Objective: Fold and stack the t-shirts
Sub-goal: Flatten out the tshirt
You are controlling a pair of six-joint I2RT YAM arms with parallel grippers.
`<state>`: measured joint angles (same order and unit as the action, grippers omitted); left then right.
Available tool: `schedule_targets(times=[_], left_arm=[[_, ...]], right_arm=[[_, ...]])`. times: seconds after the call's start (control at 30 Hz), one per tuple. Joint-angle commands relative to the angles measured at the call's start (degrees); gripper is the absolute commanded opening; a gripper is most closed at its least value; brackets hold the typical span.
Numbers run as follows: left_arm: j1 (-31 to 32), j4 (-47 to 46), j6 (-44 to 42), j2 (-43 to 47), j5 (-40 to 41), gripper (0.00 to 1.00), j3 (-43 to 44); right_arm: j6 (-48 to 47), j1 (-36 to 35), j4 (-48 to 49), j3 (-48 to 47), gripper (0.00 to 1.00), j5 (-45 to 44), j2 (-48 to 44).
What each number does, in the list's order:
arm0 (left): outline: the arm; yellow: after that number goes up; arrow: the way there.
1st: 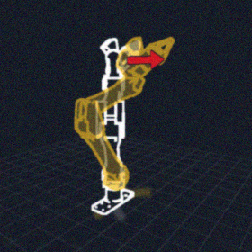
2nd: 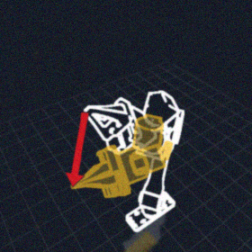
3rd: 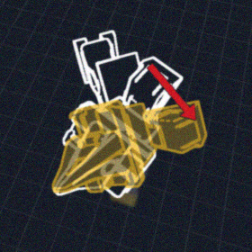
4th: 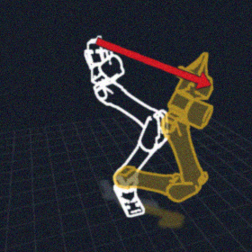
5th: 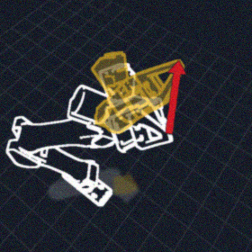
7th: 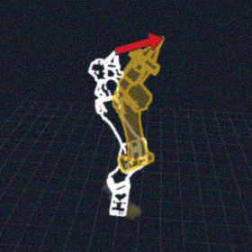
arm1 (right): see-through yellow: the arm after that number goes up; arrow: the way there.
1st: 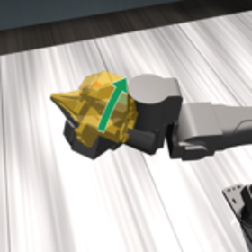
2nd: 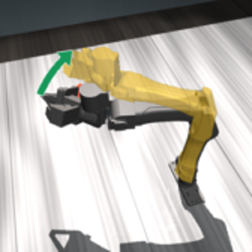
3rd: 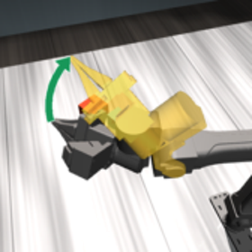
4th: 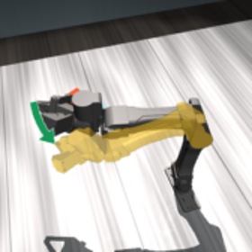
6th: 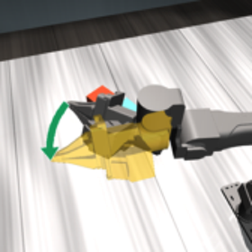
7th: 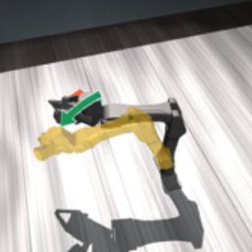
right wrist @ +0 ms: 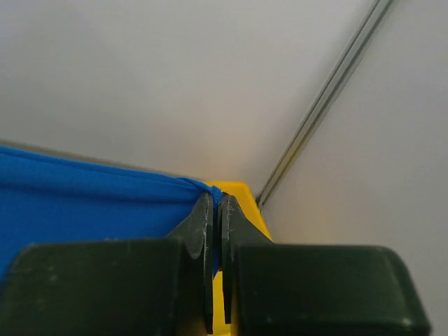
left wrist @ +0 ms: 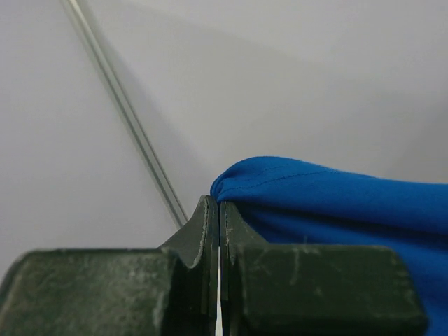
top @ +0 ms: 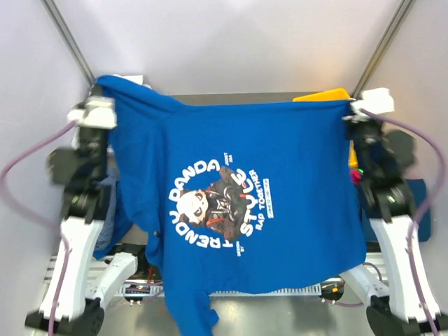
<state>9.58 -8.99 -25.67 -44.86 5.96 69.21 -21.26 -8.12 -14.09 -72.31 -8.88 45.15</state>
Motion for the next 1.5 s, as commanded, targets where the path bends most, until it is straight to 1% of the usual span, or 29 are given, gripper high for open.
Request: schedule_targets(times=[0.0, 0.03, 0.07, 0.1, 0.13, 0.17, 0.2, 0.23, 0.27, 0.33, 0.4, 0.53, 0.67, 0.93, 1.07, 1.2, 1.23, 1.37, 1.43, 1.47], left_arm=[[-1.7, -10.6, -6.1, -8.6, 2.4, 0.00, -9.7], [-1.8, -12.3, -6.9, -11.3, 3.0, 0.00, -10.3], [-1.8, -12.8, -7.2, -16.4, 4.0, 0.00, -10.6], [-2.1, -12.9, -8.0, -19.7, 4.6, 0.00, -10.2], [-2.1, -14.7, -8.1, -22.6, 5.2, 0.00, -10.1], [-2.2, -16.1, -8.1, -28.0, 6.9, 0.00, -10.0], [-2.3, -18.6, -8.5, -30.4, 6.9, 0.00, -9.6], [-2.3, -20.2, -8.5, -32.5, 7.1, 0.00, -9.4], [-2.4, -21.6, -8.6, -37.4, 8.3, 0.00, -8.9], [-2.3, -22.6, -8.4, -41.9, 9.9, 0.00, -5.8], [-2.3, -24.1, -8.9, -47.1, 12.1, 0.00, -3.2], [-2.5, -27.5, -10.5, -52.1, 13.2, 0.00, -1.4], [-3.0, -29.8, -11.7, -56.3, 14.7, 0.00, 0.8], [-3.3, -32.9, -12.5, -66.0, 19.3, 0.00, 10.3], [-3.3, -32.8, -11.3, -69.7, 20.7, 0.00, 16.0], [-3.3, -32.8, -10.3, -73.3, 21.6, 0.01, 19.9], [-3.3, -32.8, -10.0, -73.9, 22.1, 0.02, 21.2], [-2.9, -32.8, -10.2, -77.4, 22.5, 0.14, 23.4], [-2.7, -32.8, -10.5, -78.4, 22.8, 0.18, 24.7], [-2.6, -32.8, -10.5, -78.9, 22.9, 0.24, 25.1]], right_arm=[[-2.7, 0.6, 8.5, 8.1, 0.01, -4.9, 8.9], [-3.3, 0.6, 10.5, 9.0, 0.01, -4.7, 11.0], [-3.7, 0.6, 11.3, 10.4, 0.01, -5.1, 13.2], [-3.9, 0.6, 12.1, 11.0, 0.01, -5.4, 18.2], [-5.2, 0.6, 13.8, 11.3, 0.01, -6.2, 20.7], [-5.5, 0.6, 16.3, 12.3, 0.01, -6.9, 23.4], [-5.8, 0.6, 17.7, 12.5, 0.01, -7.3, 25.6], [-6.3, 0.6, 19.1, 11.9, 0.01, -7.5, 30.0], [-6.6, 0.6, 19.5, 11.4, 0.01, -7.9, 32.2], [-6.4, 0.6, 20.2, 9.3, 0.01, -9.0, 38.0], [-6.4, 0.7, 21.0, 8.2, 0.01, -9.0, 41.1], [-6.8, 0.7, 22.3, 2.9, 0.01, -9.1, 49.0], [-6.6, 0.6, 22.7, -1.7, 0.01, -10.2, 53.7], [-8.5, 0.7, 25.5, -9.0, 0.01, -12.3, 61.6], [-7.7, 0.7, 26.2, -12.6, 0.01, -12.3, 65.0], [-7.6, 0.7, 28.2, -16.9, 0.01, -12.9, 69.0], [-7.3, 0.7, 28.1, -17.9, 0.01, -13.5, 70.9], [-7.6, 0.7, 27.8, -20.9, 0.01, -13.7, 74.2], [-7.5, 0.7, 27.5, -22.5, 0.01, -14.1, 75.8], [-7.7, 0.7, 27.4, -23.0, 0.01, -14.1, 76.4]])
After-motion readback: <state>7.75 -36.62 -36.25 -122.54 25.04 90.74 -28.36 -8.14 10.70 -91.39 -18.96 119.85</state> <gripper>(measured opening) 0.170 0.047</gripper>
